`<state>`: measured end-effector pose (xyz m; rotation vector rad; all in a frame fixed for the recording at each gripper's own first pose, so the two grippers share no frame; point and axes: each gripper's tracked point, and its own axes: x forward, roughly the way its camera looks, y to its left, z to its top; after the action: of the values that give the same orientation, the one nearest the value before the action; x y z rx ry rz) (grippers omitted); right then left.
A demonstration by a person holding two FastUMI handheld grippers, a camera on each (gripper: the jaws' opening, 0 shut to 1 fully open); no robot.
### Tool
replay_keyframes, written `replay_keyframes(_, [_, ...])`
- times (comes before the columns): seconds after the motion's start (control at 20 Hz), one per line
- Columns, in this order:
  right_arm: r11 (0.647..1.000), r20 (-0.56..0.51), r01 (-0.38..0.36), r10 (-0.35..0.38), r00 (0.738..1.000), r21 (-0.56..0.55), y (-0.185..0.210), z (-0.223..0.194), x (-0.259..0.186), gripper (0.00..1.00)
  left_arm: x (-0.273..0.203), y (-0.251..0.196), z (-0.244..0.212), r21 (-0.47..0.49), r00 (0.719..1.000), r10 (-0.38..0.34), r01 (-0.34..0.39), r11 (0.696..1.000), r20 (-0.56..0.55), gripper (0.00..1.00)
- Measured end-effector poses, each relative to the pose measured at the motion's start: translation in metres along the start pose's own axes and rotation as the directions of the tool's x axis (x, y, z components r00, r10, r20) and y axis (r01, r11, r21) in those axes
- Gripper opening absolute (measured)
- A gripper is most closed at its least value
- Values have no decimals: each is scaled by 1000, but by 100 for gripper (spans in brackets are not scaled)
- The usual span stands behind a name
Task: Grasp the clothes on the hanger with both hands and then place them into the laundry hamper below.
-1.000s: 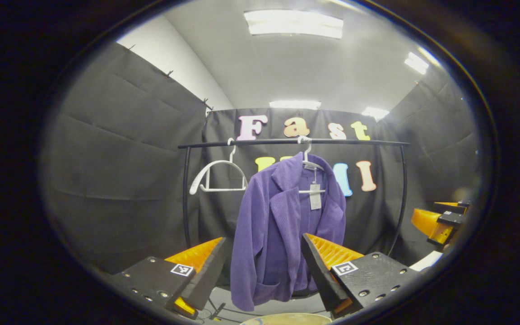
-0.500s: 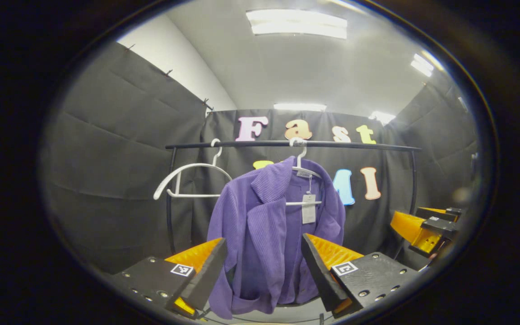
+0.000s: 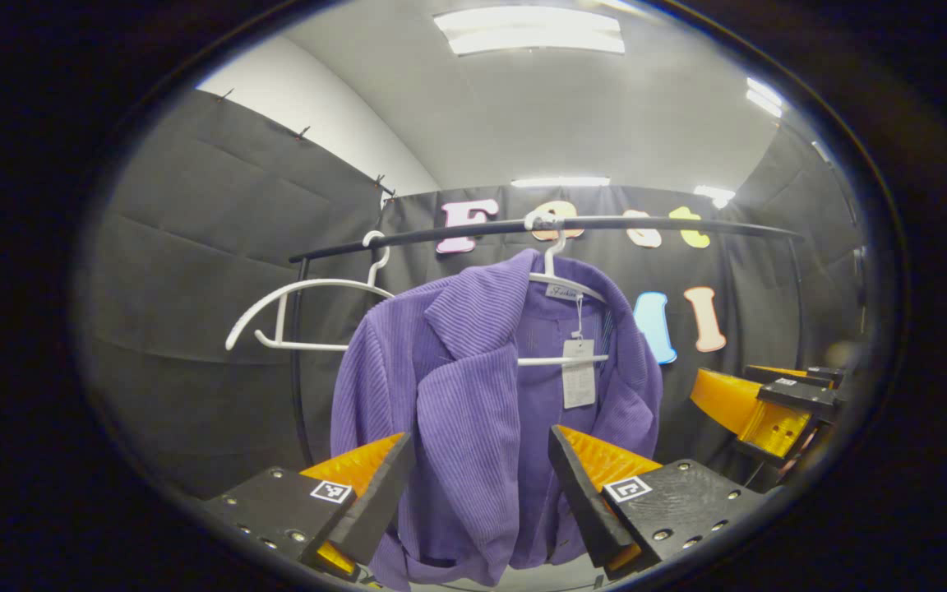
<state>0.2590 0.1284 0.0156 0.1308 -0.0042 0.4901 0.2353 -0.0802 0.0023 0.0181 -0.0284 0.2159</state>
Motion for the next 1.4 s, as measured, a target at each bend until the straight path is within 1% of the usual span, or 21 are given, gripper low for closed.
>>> replay_keyframes(0.05, [1000,-5,-11,11,1000,6,0,-4,9,92,6,-3,-2,11,1000,8,-7,1000,-1,99])
replay_keyframes(0.1, [1000,-13,-19,20,1000,12,0,-7,18,94,12,-3,-5,19,1000,16,-16,1000,-3,94])
replay_keyframes(0.25, [999,-33,-49,49,998,14,2,-21,44,93,29,-1,-13,39,999,51,-50,998,-17,94])
replay_keyframes(0.3, [998,-39,-59,60,997,9,4,-24,53,93,33,-1,-16,41,998,60,-59,997,-24,99])
replay_keyframes(0.35, [998,-45,-68,68,997,3,6,-28,61,93,36,-2,-17,39,998,66,-65,997,-25,99])
replay_keyframes(0.4, [997,-51,-73,72,996,-4,7,-31,69,93,42,-2,-19,34,997,70,-70,997,-25,94])
replay_keyframes(0.5, [997,-64,-80,79,995,-9,10,-38,84,93,52,-1,-20,27,996,88,-87,996,-12,94])
replay_keyframes(0.65, [996,-84,-84,83,993,-15,15,-48,100,94,65,2,-24,42,992,124,-123,991,-10,94])
replay_keyframes(0.85, [997,-108,-74,70,992,-33,16,-65,115,94,80,8,-33,67,985,169,-167,984,-21,94])
replay_keyframes(0.9, [997,-118,-68,63,991,-39,15,-69,117,93,83,10,-36,80,983,179,-177,981,-26,99])
replay_keyframes(1.0, [997,-136,-61,54,989,-49,14,-77,122,92,85,13,-36,89,980,195,-192,977,-27,99])
replay_keyframes(1.05, [997,-139,-56,48,989,-54,11,-78,123,89,84,13,-37,85,980,196,-194,977,-26,91])
replay_keyframes(1.1, [997,-144,-49,41,989,-57,8,-79,123,83,83,15,-38,82,979,200,-197,977,-28,84])
replay_keyframes(1.15, [997,-158,-62,53,986,-51,11,-81,123,79,81,15,-40,81,979,200,-196,977,-36,71])
replay_keyframes(1.2, [996,-172,-79,72,983,-36,16,-84,123,67,81,15,-42,79,979,197,-193,978,-46,65])
replay_keyframes(1.25, [996,-179,-87,81,980,-23,20,-85,123,58,82,13,-45,76,980,192,-188,979,-58,70])
replay_keyframes(1.3, [997,-177,-75,71,982,-21,16,-83,122,38,84,13,-47,82,979,193,-188,979,-69,64])
replay_keyframes(1.35, [998,-169,-61,57,984,-20,10,-80,121,28,86,15,-49,85,977,201,-195,977,-74,51])
replay_keyframes(1.4, [996,-163,-88,86,983,-8,16,-76,117,9,84,17,-49,86,974,214,-207,975,-77,38])
